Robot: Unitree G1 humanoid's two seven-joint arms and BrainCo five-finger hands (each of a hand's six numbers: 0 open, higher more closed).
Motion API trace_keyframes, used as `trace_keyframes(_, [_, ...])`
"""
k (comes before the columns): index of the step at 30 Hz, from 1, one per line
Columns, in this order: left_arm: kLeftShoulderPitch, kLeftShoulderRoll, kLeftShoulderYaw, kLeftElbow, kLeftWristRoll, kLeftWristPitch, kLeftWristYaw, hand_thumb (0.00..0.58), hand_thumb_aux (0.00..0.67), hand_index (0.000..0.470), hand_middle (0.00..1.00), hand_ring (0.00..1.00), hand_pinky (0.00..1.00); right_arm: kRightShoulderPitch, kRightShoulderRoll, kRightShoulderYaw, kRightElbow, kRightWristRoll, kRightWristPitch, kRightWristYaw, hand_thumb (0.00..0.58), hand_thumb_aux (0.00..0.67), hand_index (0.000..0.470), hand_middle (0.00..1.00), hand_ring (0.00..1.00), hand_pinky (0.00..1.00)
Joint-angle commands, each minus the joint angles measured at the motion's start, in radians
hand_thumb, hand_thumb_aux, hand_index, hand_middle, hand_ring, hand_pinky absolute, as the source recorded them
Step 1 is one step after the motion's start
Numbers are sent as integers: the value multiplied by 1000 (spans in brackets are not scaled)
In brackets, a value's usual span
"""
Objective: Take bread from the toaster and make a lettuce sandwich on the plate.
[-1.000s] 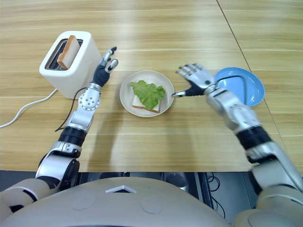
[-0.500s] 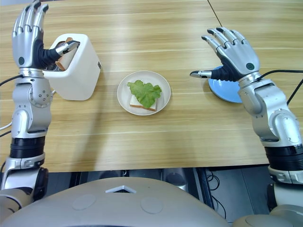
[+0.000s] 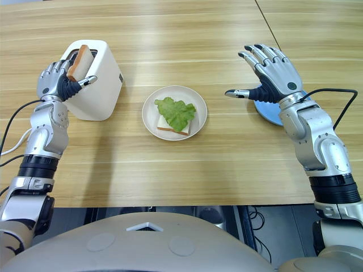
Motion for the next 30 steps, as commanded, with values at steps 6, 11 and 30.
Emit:
trace_keyframes(6, [11, -3, 58, -64, -117, -41, 109, 580, 670, 460, 1000, 1000, 1000, 9, 3, -16, 7, 3, 3, 10, 0, 0, 0, 0, 0, 0])
trace_keyframes(11, [22, -6, 85, -164, -146, -85, 180, 580, 670, 460, 1000, 1000, 1000, 9, 7, -16, 13, -2, 5, 6, 0, 0, 0, 0, 0, 0])
trace_keyframes(30, [-68, -249, 149, -392, -1015, -295, -183, 580, 670, 460, 1000, 1000, 1000, -7, 137, -141, 108, 250, -57, -73, 0, 0, 0, 0, 0, 0])
